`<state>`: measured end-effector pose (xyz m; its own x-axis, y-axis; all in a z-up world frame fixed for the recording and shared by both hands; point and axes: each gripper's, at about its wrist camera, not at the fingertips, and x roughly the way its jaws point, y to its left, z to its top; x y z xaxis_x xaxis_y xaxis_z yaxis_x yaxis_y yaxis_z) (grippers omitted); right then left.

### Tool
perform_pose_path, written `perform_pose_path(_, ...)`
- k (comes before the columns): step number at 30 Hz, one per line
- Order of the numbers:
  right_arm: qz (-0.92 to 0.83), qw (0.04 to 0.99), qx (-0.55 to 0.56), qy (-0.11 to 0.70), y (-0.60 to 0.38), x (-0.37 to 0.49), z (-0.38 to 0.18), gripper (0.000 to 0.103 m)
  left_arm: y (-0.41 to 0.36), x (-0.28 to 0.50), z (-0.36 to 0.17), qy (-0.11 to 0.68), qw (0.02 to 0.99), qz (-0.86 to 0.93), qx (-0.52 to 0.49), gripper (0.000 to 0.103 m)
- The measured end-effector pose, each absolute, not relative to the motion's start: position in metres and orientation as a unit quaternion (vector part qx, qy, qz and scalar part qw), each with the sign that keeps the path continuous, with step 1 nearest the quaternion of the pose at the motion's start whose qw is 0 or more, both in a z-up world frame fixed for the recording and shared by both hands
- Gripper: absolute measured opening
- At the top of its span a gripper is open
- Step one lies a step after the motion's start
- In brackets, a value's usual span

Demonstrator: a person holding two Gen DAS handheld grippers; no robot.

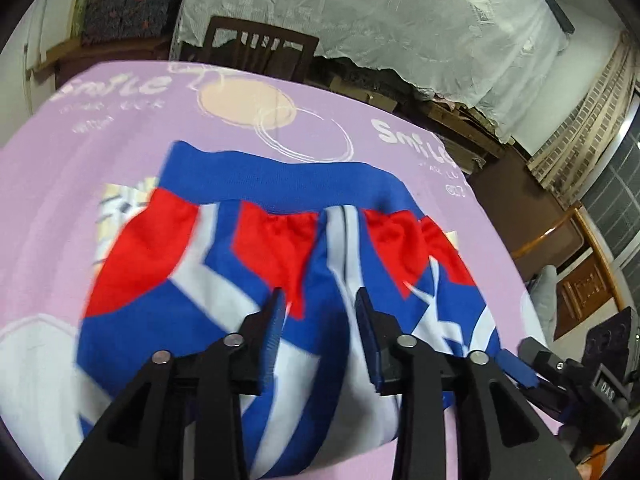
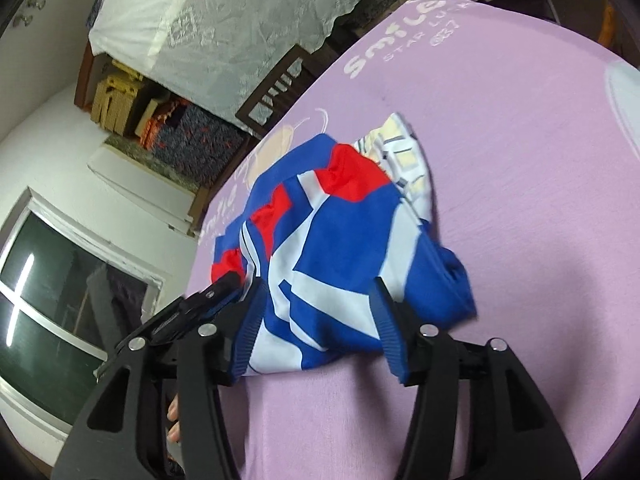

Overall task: Fold large clothes
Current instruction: 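Open both tools and withdraw them from the folded hoodie, then close both tools on the folded edge of the blue hoodie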

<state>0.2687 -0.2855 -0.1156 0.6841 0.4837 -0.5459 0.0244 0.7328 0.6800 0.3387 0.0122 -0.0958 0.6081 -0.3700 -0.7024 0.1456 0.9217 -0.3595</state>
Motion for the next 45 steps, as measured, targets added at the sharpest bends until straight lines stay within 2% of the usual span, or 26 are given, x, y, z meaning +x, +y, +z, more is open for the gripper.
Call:
perform_pose_path(4, 0.117, 0.836, 0.379, 0.380, -0.294, 0.246, -0.124, 0.056, 0.012, 0.345, -0.112, 0.430, 0.880, -0.154, -0.130, 0.039)
perform_pose_path(6, 0.092, 0.834, 0.381, 0.389, -0.293, 0.236, -0.127, 0.062, 0.004, 0.343, -0.113, 0.421, 0.888, -0.151, -0.104, 0.039)
perform_pose_path(9, 0.042, 0.833, 0.374, 0.406, -0.287, 0.234, -0.131, 0.065, 0.000, 0.341, -0.117, 0.416, 0.892, -0.146, -0.097, 0.042)
perform_pose_path(12, 0.019, 0.828, 0.381, 0.411, -0.287, 0.240, -0.137, 0.064, 0.000, 0.340, -0.118, 0.413, 0.892, -0.154, -0.101, 0.048)
perform_pose_path(17, -0.018, 0.833, 0.405, 0.376, -0.295, 0.268, -0.139, 0.060, -0.014, 0.337, -0.118, 0.404, 0.899, -0.156, -0.065, 0.065)
perform_pose_path(23, -0.032, 0.854, 0.396, 0.336, -0.297, 0.277, -0.143, 0.052, -0.019, 0.336, -0.119, 0.403, 0.901, -0.154, -0.052, 0.067)
perform_pose_path(29, -0.002, 0.853, 0.387, 0.350, -0.274, 0.285, -0.144, 0.054, -0.023, 0.336, -0.119, 0.403, 0.902, -0.153, -0.041, 0.070)
perform_pose_path(31, 0.001, 0.854, 0.384, 0.352, -0.271, 0.292, -0.144, 0.051, -0.022, 0.336, -0.119, 0.404, 0.900, -0.154, -0.045, 0.070)
perform_pose_path(33, 0.001, 0.849, 0.391, 0.354, -0.274, 0.300, -0.150, 0.032, -0.019, 0.336, -0.117, 0.411, 0.896, -0.156, -0.057, 0.070)
perform_pose_path(36, 0.007, 0.842, 0.405, 0.357, -0.281, 0.309, -0.156, 0.017, -0.001, 0.342, -0.105, 0.425, 0.882, -0.165, -0.118, 0.069)
perform_pose_path(41, 0.016, 0.844, 0.393, 0.364, -0.279, 0.314, -0.156, 0.018, 0.004, 0.354, -0.107, 0.428, 0.876, -0.173, -0.138, 0.069)
perform_pose_path(45, 0.019, 0.843, 0.395, 0.364, -0.280, 0.317, -0.155, 0.018, -0.017, 0.351, -0.113, 0.423, 0.891, -0.151, -0.068, 0.070)
